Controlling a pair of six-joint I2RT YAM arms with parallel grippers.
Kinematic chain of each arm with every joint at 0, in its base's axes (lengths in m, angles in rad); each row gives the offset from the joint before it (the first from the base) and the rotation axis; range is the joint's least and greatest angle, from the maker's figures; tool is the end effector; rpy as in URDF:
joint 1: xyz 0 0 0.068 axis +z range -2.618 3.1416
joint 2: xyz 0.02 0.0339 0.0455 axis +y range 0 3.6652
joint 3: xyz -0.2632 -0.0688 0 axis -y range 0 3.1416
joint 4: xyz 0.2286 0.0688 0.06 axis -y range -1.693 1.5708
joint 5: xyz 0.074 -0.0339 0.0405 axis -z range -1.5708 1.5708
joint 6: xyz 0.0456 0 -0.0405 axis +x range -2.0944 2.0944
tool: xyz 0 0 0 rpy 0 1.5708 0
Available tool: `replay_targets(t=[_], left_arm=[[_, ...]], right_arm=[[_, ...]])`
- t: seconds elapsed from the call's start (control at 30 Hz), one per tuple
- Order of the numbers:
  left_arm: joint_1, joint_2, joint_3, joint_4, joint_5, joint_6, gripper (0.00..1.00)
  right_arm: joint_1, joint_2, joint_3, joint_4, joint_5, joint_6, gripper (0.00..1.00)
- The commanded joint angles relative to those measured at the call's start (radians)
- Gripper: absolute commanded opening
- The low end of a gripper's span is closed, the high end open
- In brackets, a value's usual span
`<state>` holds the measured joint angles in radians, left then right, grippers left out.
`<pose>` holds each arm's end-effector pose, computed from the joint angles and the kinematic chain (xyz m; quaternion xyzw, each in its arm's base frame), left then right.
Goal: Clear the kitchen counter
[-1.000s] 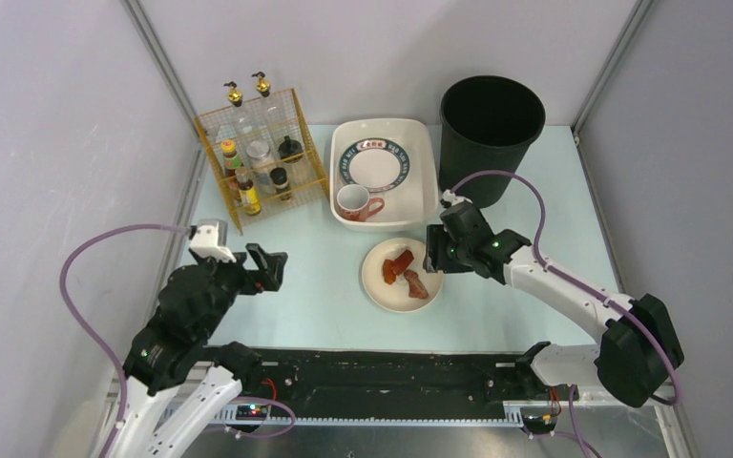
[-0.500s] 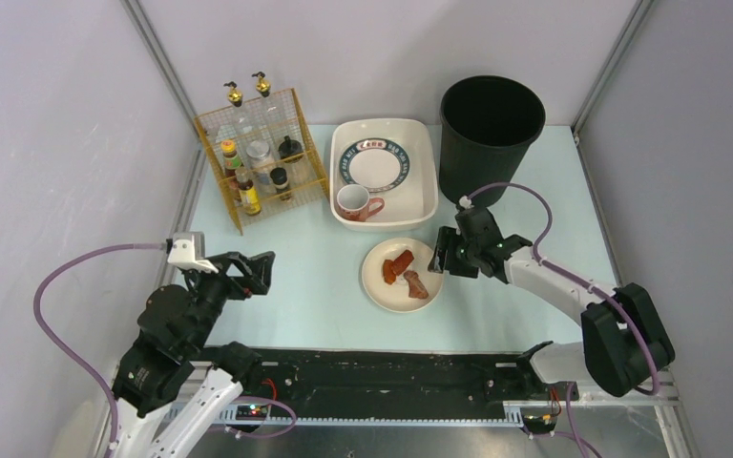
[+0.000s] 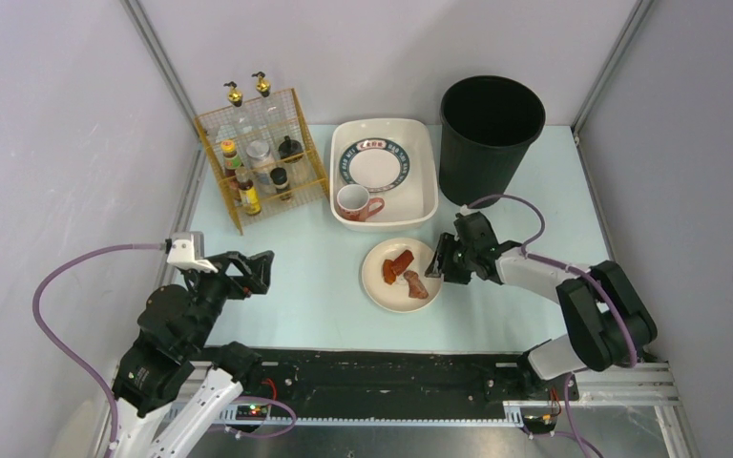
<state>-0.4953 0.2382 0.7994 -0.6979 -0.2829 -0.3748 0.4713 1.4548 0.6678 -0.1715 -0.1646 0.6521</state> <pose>0.0435 -0.0090 0.3320 -0.0475 0.7504 -0.1778 0.6348 0.2299 0.1255 0.1580 0.0611 0.9486 0.2263 0.2125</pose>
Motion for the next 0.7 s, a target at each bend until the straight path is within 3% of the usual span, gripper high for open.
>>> replay_targets(t=[0.0,0.43,0.67], left_arm=[[-0.001,0.01,-0.008,0.033,-0.011,-0.001,0.98],[0.0,0.004,-0.008,0.032,-0.009,-0.001,0.98],[0.0,-0.007,-0.01,0.033,-0.012,-0.002,0.98]], right_arm=[[-0.002,0.048,-0.025,0.079,-0.029,0.034,0.49],[0.001,0.035,-0.04,0.076,-0.006,0.027,0.0],[0.016,-0.08,-0.039,0.016,0.007,-0.008,0.0]])
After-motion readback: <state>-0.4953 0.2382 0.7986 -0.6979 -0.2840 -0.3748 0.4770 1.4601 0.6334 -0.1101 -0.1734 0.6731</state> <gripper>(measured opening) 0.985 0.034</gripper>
